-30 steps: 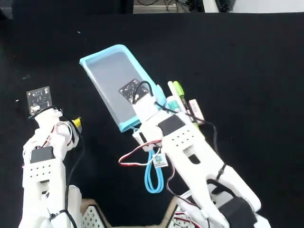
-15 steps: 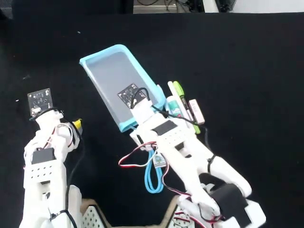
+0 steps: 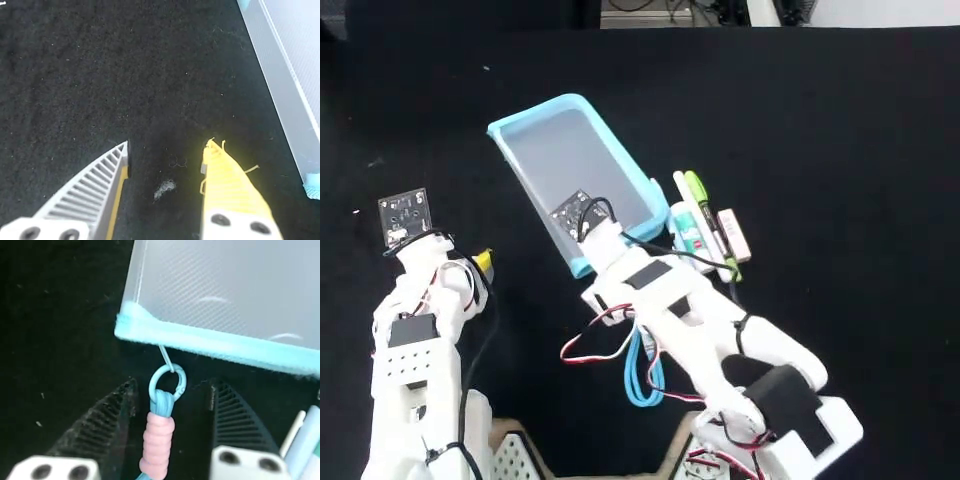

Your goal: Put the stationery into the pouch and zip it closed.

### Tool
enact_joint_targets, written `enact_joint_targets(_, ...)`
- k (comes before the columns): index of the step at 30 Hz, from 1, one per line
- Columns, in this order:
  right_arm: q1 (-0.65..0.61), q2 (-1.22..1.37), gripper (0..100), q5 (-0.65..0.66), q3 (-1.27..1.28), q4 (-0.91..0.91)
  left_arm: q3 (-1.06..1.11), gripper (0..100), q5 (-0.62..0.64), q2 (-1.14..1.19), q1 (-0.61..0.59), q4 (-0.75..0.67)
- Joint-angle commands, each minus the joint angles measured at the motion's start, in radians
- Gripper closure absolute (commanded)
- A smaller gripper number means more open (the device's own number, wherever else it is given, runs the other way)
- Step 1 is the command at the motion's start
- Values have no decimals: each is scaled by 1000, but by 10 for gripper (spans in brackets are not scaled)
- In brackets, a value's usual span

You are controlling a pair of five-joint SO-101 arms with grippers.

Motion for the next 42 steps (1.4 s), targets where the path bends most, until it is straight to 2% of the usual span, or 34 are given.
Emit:
enact_joint_targets(1,-12,-2,832,8,-31,-15,-13,766,6,-12,12,-15)
enact_joint_targets(4,21,-5,995,8,-36,-5,-13,766,6,-12,12,-15)
enact_joint_targets(6,71,-8,968,8,-53,9,-13,766,6,-12,12,-15)
enact_joint_targets(9,121,-54,985,8,-96,112,-13,766,5,-12,12,-15)
enact_joint_targets(14,32,-186,988,8,-102,273,-12,766,5,-12,13,-15)
enact_joint_targets(20,-153,-248,986,6,10,215,-12,766,2,-12,13,-11)
enact_joint_targets(22,-157,-248,963,6,36,215,-12,766,2,-12,13,-11)
enact_joint_targets(26,-91,-248,856,5,54,229,-12,766,2,-12,13,-14)
enact_joint_targets(31,-5,-249,850,-3,35,207,-12,766,2,-12,13,-14)
enact_joint_targets(33,0,-249,850,-54,30,199,-12,766,2,-12,13,-14)
enact_joint_targets(37,-63,-254,847,-150,30,209,-12,766,2,-12,13,-14)
enact_joint_targets(42,-186,-249,846,-149,38,207,-13,766,0,-12,13,-14)
